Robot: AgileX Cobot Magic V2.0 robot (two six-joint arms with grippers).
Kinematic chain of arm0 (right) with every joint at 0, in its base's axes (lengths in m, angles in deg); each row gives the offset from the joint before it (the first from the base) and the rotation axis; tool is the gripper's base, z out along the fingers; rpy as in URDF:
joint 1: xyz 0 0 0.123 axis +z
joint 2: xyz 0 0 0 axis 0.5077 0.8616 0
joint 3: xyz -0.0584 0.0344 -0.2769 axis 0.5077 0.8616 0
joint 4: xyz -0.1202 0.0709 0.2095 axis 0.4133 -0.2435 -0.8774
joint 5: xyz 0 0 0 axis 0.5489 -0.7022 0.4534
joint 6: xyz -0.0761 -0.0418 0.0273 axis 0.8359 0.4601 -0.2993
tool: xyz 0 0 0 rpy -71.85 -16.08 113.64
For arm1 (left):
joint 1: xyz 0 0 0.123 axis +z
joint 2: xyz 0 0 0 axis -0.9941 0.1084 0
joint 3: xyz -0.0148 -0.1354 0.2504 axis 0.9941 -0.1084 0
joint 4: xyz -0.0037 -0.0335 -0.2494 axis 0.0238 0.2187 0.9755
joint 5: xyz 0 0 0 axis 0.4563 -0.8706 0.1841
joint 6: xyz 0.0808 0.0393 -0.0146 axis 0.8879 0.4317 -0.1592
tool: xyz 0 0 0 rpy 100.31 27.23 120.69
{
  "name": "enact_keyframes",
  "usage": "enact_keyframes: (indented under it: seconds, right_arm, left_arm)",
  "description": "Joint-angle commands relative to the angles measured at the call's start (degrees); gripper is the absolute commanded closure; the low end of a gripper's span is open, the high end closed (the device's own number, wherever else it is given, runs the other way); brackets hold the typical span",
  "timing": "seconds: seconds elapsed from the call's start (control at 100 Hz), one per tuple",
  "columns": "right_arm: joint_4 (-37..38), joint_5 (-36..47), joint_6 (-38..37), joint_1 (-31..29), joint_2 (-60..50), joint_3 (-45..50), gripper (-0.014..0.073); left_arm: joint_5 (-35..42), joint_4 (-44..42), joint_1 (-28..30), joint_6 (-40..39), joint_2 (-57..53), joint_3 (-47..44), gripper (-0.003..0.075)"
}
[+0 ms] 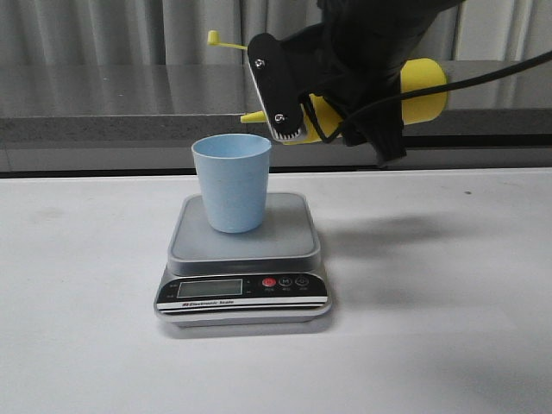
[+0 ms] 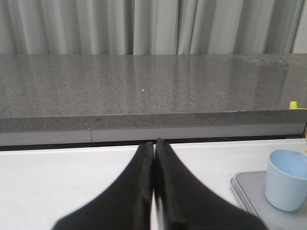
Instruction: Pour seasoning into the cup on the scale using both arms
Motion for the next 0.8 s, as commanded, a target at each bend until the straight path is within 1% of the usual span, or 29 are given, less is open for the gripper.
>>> enact_keyframes:
  seconds: [0.0, 0.13, 0.28, 0.36, 0.48, 0.54, 0.62, 0.79]
  right_arm:
    - [2.7, -0.4, 0.2, 0.2, -2.8, -2.0, 0.0372]
    - [2.7, -0.4, -3.0, 0.2, -3.0, -2.0, 0.0372]
    - [1.7, 0.6, -11.7, -0.3, -4.5, -2.0, 0.0372]
    - [-0.7, 4.0, -15.8, -1.1, -6.0, -2.0, 0.0372]
    - [-6.6, 9.8, -20.1, -3.1, -8.9, -2.0, 0.0372]
    - [-10.8, 12.0, -21.6, -4.4, -10.4, -1.8, 0.0372]
    - [-15.7, 15.6, -21.9, -6.2, -12.1, -1.4, 0.0372]
    - [-28.5, 24.2, -21.8, -10.5, -15.1, 1.4, 0.0372]
  left_arm:
    - [4.8, 0.0, 0.1, -0.5, 0.4, 1.5, 0.074]
    - [4.8, 0.0, 0.1, -0.5, 0.4, 1.5, 0.074]
    - [4.8, 0.0, 0.1, -0.5, 0.4, 1.5, 0.074]
    - [4.8, 0.0, 0.1, -0.5, 0.4, 1.5, 0.074]
    - [4.8, 0.0, 0.1, -0.5, 0.4, 1.5, 0.074]
    - [4.8, 0.0, 0.1, -0.5, 0.4, 1.5, 0.074]
    - [4.8, 0.0, 0.1, -0.5, 0.4, 1.5, 0.074]
    - [4.8, 0.0, 0.1, -0.5, 0.4, 1.5, 0.074]
